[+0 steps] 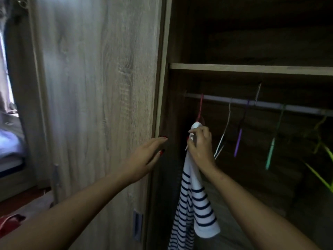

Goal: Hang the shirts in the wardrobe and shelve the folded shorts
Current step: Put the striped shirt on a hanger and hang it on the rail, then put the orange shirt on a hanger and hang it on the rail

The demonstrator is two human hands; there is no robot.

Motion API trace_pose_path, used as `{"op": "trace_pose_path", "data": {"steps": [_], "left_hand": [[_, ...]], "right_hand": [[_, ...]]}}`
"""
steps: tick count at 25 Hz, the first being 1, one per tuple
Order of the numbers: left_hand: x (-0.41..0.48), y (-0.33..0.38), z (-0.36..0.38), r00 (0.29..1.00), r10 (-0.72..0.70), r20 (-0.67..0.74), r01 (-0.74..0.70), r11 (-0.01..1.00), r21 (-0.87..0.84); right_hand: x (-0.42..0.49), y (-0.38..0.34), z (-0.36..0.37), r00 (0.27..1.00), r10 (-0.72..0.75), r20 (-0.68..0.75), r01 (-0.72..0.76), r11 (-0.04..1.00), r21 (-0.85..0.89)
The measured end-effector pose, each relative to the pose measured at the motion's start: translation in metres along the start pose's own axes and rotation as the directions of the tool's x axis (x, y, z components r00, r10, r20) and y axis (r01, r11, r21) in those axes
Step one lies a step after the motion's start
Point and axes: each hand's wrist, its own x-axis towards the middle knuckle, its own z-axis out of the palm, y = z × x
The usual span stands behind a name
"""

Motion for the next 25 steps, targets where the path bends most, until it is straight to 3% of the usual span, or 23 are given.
{"op": "trace_pose_path", "data": {"steps": [4,8,11,16,20,25], "left_hand": [[-0.054,-0.017,-0.027,0.99,-0.112,-0.087,0.105,0.991,-0.077],[-0.139,-0.047,-0.072,0.906,-0.379,-0.19,0.37,0.925,-0.084],[-0.217,-0.07,-0.12,0.767,-0.576,-0.283,0.574,0.813,-0.098],[-0.358,-0.111,-0.197,0.42,-0.784,-0.457,0.873,0.486,-0.031],[-0.417,-0.157,-0.217,0.218,-0.886,-0.408,0.976,0.198,0.092],[-0.445,-0.22,-0.2,-0.014,-0.959,-0.283,0.997,0.01,-0.081]], "right_hand": [[-0.034,-0.045,0.017,0.969,-0.245,-0.043,0.248,0.939,0.239],[-0.069,-0.104,0.072,0.929,-0.368,0.043,0.301,0.818,0.491],[-0.098,-0.153,0.13,0.891,-0.419,0.177,0.23,0.752,0.618],[-0.147,-0.241,0.24,0.776,-0.48,0.408,0.078,0.716,0.694],[-0.178,-0.289,0.314,0.629,-0.484,0.609,-0.004,0.781,0.625],[-0.213,-0.323,0.387,0.456,-0.387,0.801,-0.081,0.879,0.47]]}}
